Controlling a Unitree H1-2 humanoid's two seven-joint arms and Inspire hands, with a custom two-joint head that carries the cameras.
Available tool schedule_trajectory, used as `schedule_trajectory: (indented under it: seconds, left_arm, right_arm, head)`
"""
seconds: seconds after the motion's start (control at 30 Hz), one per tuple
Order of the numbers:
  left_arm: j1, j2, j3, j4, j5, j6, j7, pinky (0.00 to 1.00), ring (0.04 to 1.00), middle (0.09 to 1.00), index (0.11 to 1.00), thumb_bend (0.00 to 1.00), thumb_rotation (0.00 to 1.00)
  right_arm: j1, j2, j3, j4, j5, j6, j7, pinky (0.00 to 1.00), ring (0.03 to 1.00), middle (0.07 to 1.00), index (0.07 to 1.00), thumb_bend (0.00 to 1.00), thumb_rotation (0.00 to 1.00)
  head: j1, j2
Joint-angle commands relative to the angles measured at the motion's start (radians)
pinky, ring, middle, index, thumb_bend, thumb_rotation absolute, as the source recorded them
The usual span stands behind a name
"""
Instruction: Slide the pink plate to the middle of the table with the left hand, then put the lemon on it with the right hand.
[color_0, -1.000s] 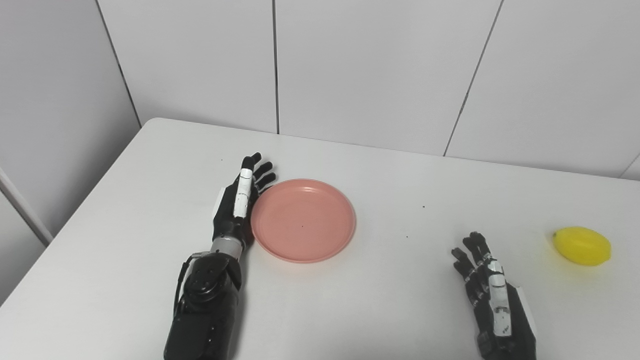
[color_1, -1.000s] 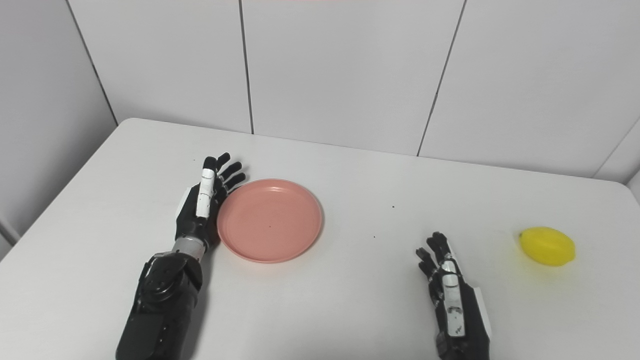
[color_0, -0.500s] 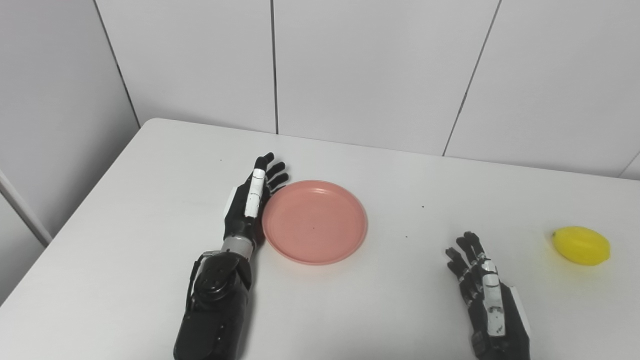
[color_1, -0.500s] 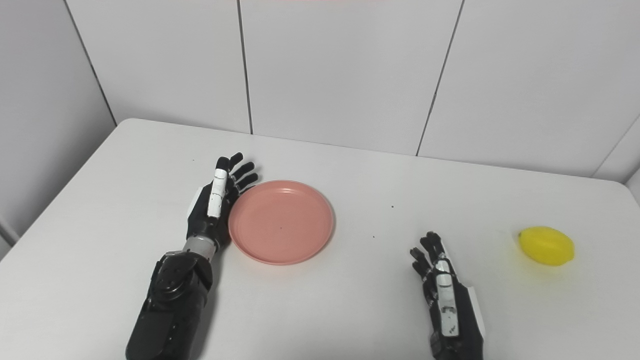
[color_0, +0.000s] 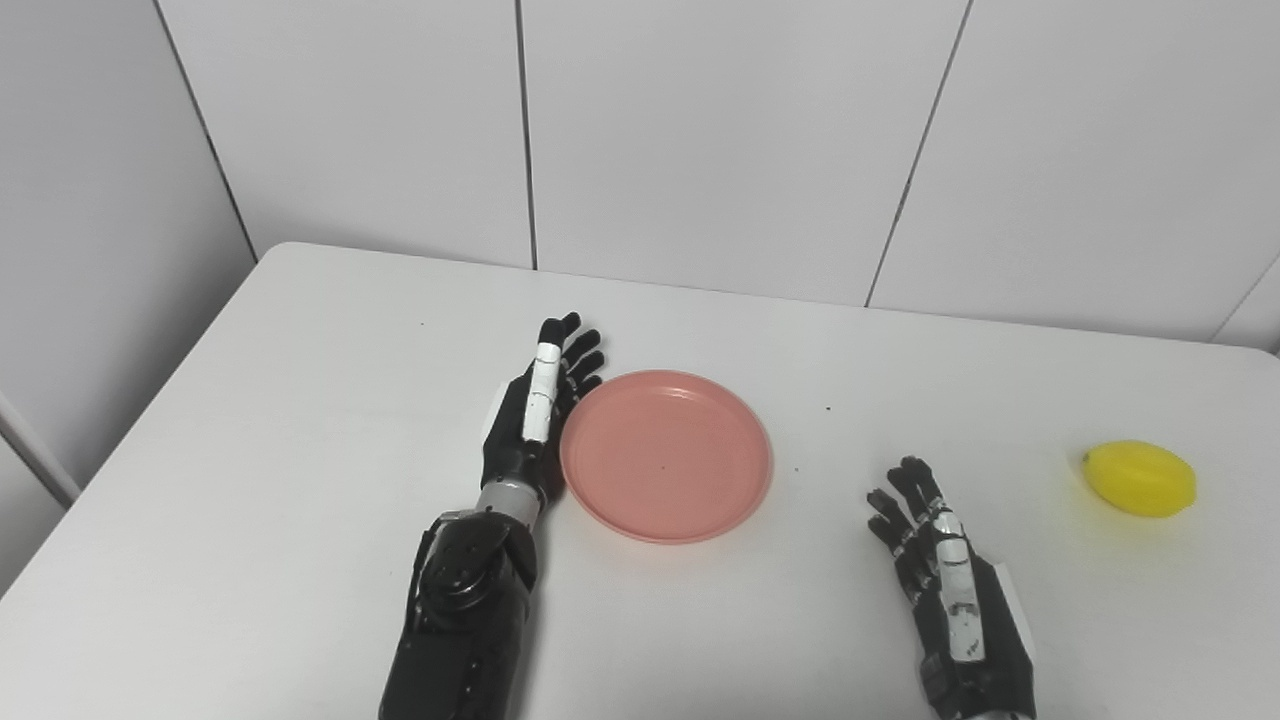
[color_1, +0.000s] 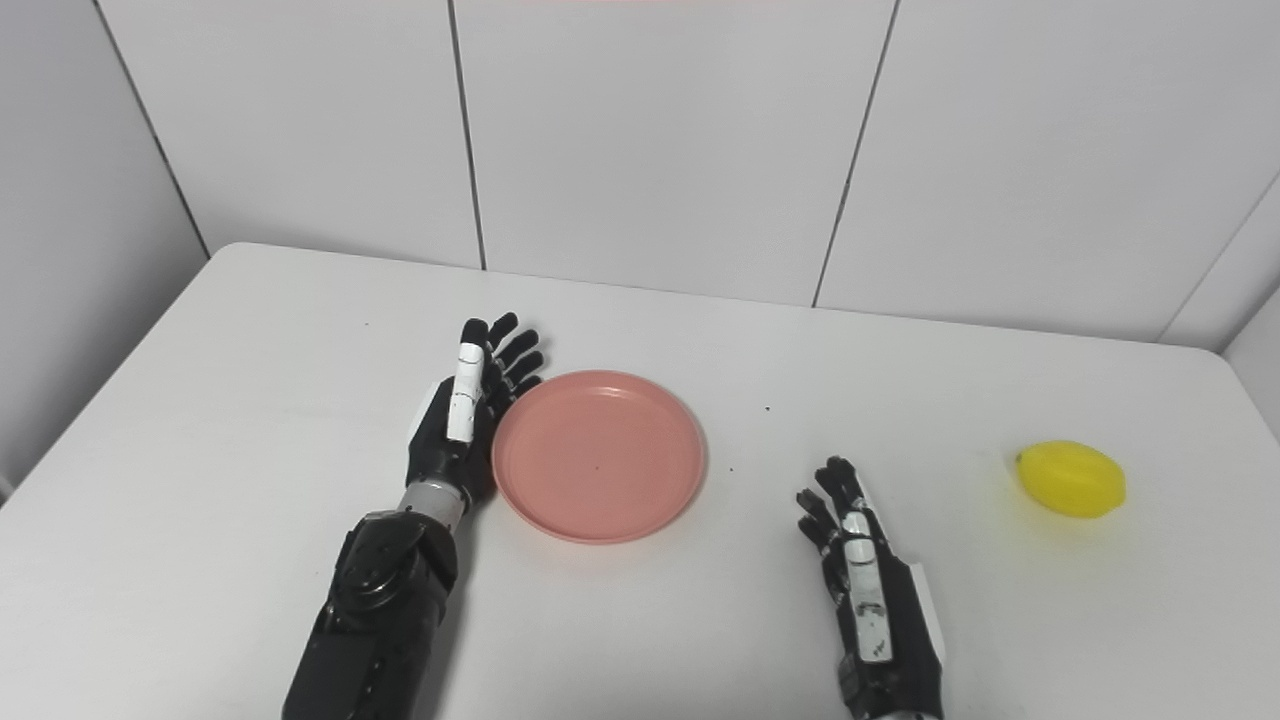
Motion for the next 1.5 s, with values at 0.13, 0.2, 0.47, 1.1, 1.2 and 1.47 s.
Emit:
schedule_trajectory:
  seconds: [0.13, 0.2, 0.47, 1.1, 1.2, 1.47]
  left_arm:
    - [0.016, -0.033, -0.014, -0.001, 0.001, 0.024, 0.005, 0.95, 0.924, 0.913, 0.931, 0.84, 0.9]
    - [0.018, -0.04, -0.016, -0.004, -0.005, 0.025, 0.002, 0.96, 0.929, 0.919, 0.941, 0.83, 0.89]
    - [0.021, -0.051, -0.023, -0.009, -0.013, 0.027, -0.014, 0.97, 0.928, 0.924, 0.959, 0.81, 0.89]
    - [0.006, -0.005, -0.007, 0.003, -0.047, 0.062, -0.064, 0.99, 0.952, 0.941, 0.969, 0.84, 0.89]
    - [0.005, -0.005, -0.006, 0.002, -0.055, 0.069, -0.068, 0.98, 0.948, 0.936, 0.96, 0.85, 0.88]
    - [0.006, 0.008, -0.011, 0.002, -0.055, 0.079, -0.072, 0.97, 0.941, 0.931, 0.963, 0.85, 0.89]
  right_arm:
    - [0.002, 0.015, 0.007, -0.02, -0.006, 0.047, -0.008, 0.93, 0.906, 0.942, 0.928, 0.77, 0.93]
    - [0.002, 0.016, 0.009, -0.023, -0.005, 0.051, -0.007, 0.93, 0.91, 0.944, 0.929, 0.76, 0.93]
    - [-0.001, 0.028, 0.013, -0.018, -0.016, 0.053, -0.018, 0.92, 0.9, 0.932, 0.916, 0.79, 0.91]
    - [-0.023, 0.084, 0.046, 0.008, -0.056, 0.054, -0.041, 0.93, 0.904, 0.935, 0.921, 0.79, 0.89]
    - [-0.026, 0.088, 0.048, 0.013, -0.058, 0.05, -0.041, 0.93, 0.901, 0.936, 0.921, 0.79, 0.88]
    - [-0.03, 0.096, 0.053, 0.027, -0.075, 0.033, -0.046, 0.92, 0.895, 0.935, 0.921, 0.78, 0.89]
  head:
    - [-0.011, 0.004]
    - [-0.016, 0.005]
    - [-0.037, 0.01]
    - [-0.216, 0.032]
    - [-0.235, 0.033]
    - [-0.263, 0.032]
